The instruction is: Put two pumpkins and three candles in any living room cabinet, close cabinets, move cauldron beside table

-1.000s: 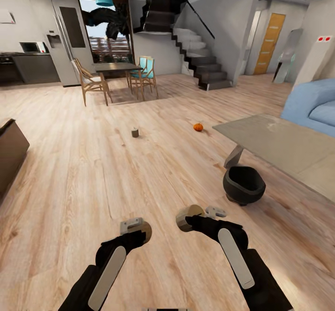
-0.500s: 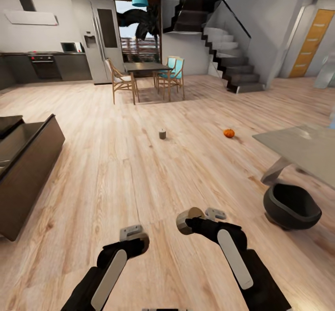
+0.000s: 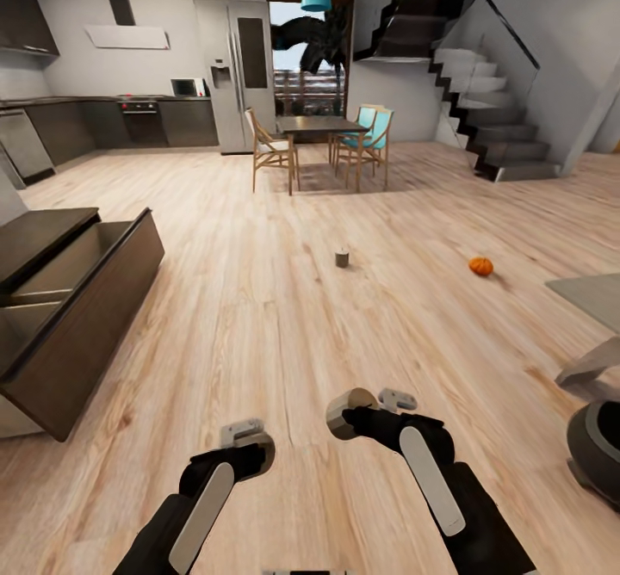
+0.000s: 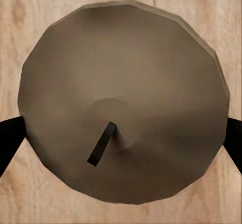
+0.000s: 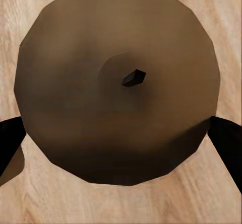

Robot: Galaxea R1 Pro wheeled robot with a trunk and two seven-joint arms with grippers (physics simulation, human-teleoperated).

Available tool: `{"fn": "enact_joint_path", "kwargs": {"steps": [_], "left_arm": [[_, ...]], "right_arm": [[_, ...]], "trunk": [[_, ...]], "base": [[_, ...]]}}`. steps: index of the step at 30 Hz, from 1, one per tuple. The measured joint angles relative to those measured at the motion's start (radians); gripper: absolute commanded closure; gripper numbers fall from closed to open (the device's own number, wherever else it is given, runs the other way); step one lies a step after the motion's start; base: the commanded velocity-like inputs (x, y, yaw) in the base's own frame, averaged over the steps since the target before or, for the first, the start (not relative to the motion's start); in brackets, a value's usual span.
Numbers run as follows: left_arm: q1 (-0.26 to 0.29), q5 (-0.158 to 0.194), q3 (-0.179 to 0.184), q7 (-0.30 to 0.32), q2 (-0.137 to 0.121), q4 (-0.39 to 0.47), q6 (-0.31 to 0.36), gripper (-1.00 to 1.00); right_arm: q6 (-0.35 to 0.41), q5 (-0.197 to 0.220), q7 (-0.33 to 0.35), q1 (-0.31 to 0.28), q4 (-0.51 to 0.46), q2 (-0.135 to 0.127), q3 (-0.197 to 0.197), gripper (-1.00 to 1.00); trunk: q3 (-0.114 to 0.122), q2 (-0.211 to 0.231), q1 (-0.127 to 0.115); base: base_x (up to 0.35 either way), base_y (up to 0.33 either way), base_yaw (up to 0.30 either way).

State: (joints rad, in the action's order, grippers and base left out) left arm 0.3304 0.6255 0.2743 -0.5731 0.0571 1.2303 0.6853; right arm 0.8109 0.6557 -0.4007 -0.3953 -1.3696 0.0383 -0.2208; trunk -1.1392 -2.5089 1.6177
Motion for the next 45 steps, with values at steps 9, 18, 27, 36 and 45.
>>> {"fn": "enact_joint_path", "kwargs": {"steps": [9,18,27,36,45], "left_arm": [[0.0,0.001,0.0,-0.001,0.001,0.001,0.0,1.0],[0.0,0.0,0.0,-0.001,0.001,0.001,0.0,1.0],[0.0,0.001,0.001,-0.001,0.001,0.001,0.0,1.0],[0.0,0.001,0.002,-0.001,0.001,0.0,0.0,1.0],[0.0,0.001,0.002,-0.001,0.001,0.0,0.0,1.0]], "right_arm": [[0.0,0.0,0.0,0.0,0.0,0.0,0.0,1.0],[0.0,-0.001,0.0,0.0,0.0,-0.001,0.001,1.0],[0.001,0.003,0.0,0.0,-0.01,-0.003,0.003,1.0],[0.002,0.008,0.001,0.0,-0.016,-0.003,0.005,1.0],[0.001,0.01,0.002,0.0,-0.015,-0.003,0.007,1.0]], "trunk": [[0.0,0.0,0.0],[0.0,0.0,0.0],[0.0,0.0,0.0],[0.0,0.0,0.0],[0.0,0.0,0.0]], "base": [[0.333,0.0,0.292],[0.333,0.0,0.292],[0.333,-0.017,0.292],[0.332,-0.065,0.157],[0.332,-0.002,0.004]]}}
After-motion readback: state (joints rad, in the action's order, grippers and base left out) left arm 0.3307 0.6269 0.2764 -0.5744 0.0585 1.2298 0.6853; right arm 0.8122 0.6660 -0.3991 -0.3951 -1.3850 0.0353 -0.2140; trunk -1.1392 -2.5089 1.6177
